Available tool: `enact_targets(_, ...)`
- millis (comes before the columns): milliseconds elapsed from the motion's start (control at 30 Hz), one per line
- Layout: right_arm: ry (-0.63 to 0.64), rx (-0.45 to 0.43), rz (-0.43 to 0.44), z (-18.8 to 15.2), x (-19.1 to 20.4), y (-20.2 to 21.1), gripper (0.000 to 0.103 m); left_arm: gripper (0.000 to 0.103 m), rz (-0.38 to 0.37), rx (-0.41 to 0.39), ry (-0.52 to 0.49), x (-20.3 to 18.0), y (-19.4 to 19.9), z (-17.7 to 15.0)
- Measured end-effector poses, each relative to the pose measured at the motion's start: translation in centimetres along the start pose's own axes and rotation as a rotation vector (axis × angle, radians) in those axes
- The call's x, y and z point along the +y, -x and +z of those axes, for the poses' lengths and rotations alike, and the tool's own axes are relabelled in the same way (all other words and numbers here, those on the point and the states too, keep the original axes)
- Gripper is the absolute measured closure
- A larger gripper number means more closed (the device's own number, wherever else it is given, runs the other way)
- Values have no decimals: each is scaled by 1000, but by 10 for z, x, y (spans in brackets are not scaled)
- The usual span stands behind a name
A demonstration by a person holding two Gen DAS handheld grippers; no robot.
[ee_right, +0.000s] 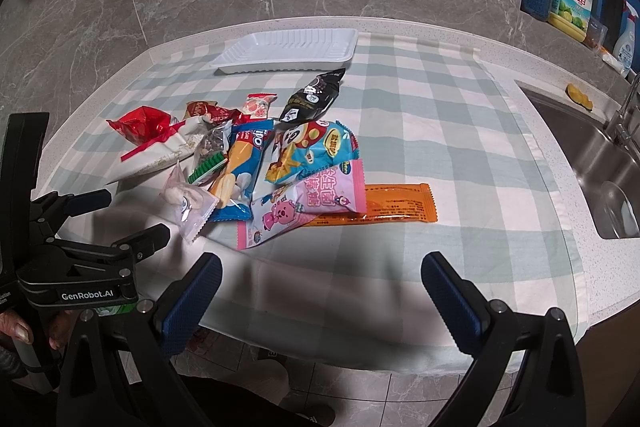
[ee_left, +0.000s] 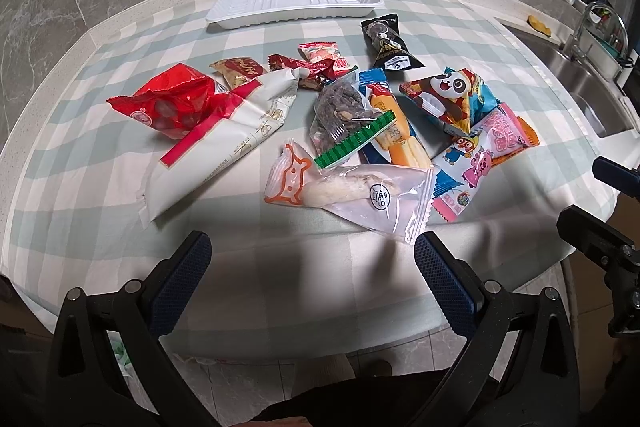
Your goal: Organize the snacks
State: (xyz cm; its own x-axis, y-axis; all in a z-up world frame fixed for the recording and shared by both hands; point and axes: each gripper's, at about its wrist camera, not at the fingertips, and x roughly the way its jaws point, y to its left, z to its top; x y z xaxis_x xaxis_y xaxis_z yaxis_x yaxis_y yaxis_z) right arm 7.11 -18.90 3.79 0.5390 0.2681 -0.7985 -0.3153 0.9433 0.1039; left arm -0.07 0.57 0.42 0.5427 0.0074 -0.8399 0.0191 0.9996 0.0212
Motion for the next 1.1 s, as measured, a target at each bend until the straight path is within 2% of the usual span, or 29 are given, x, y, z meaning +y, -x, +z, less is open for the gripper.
enact_targets(1100,1,-2,0,0,6,1,1,0,-2,-3,4,3,1,-1)
